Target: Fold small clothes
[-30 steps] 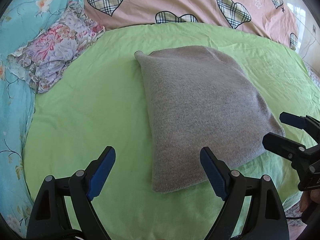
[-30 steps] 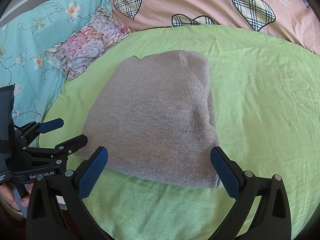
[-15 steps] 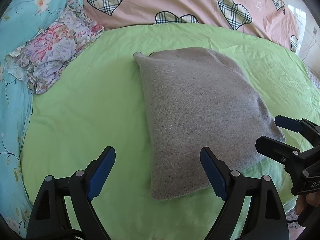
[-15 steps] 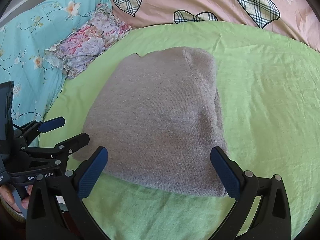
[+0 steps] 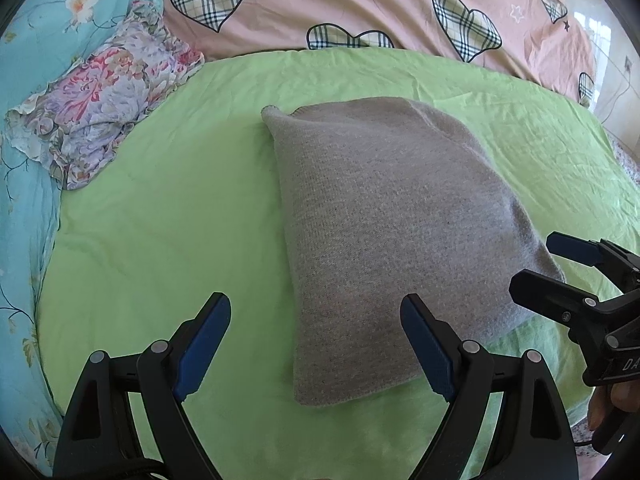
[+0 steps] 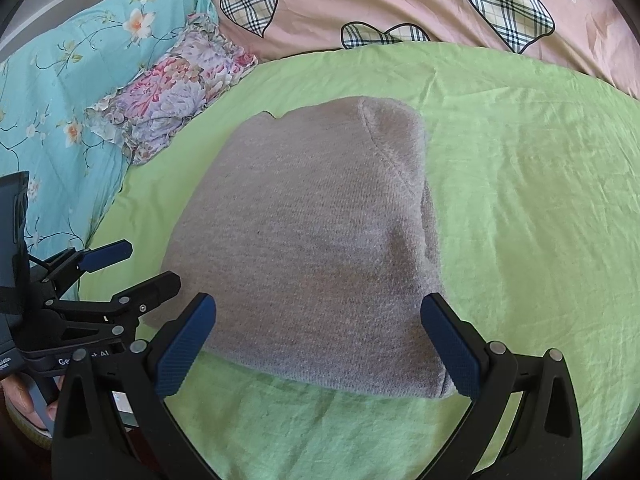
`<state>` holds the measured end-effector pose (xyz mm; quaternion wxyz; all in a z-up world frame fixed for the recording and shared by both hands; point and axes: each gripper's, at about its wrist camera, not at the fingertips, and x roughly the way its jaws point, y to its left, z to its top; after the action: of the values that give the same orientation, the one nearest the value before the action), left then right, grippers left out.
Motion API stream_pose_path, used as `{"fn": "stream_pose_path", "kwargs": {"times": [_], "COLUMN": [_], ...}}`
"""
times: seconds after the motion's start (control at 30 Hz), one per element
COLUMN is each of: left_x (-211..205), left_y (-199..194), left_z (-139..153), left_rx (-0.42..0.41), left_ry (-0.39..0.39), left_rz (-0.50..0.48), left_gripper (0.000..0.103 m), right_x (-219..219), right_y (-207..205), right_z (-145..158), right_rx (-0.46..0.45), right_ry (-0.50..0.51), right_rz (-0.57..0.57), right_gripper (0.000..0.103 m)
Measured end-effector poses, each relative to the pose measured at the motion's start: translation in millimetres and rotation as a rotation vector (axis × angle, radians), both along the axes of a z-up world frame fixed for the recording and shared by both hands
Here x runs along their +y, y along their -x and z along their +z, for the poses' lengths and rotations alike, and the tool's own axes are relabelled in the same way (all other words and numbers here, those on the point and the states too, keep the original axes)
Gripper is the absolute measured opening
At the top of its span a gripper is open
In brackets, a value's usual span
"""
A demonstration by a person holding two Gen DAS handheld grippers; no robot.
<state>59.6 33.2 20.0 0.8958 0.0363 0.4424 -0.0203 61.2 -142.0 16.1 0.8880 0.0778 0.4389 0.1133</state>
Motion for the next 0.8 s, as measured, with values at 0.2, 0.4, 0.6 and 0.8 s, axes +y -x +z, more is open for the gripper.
{"fn": "stream_pose_path", "kwargs": {"times": [0.2, 0.4, 0.6, 0.8], "left_x": [-1.9, -4.2, -5.5, -5.7], "left_y": [-0.1, 0.9, 1.3, 1.2], "left_z": [1.3, 2.1, 3.4, 3.6], "left_rx": [-0.003, -0.005, -0.008, -0.008], "left_ry": [0.002, 0.005, 0.003, 0.004], "left_rz": [-0.004, -0.006, -0.008, -0.008], "left_gripper": [0.087, 0.087, 0.087, 0.087], "right_x": [-0.4, -1.6, -2.2, -2.0], "right_y": [0.2, 0.0, -0.3, -0.1], "right_z": [0.7, 2.2, 2.5, 2.8], "right_rx": [-0.002, -0.004, -0.002, -0.003], "right_ry": [-0.003, -0.008, -0.009, -0.01], "right_rz": [-0.003, -0.007, -0.007, -0.008], "right_gripper": [0.102, 0.102, 0.102, 0.102]}}
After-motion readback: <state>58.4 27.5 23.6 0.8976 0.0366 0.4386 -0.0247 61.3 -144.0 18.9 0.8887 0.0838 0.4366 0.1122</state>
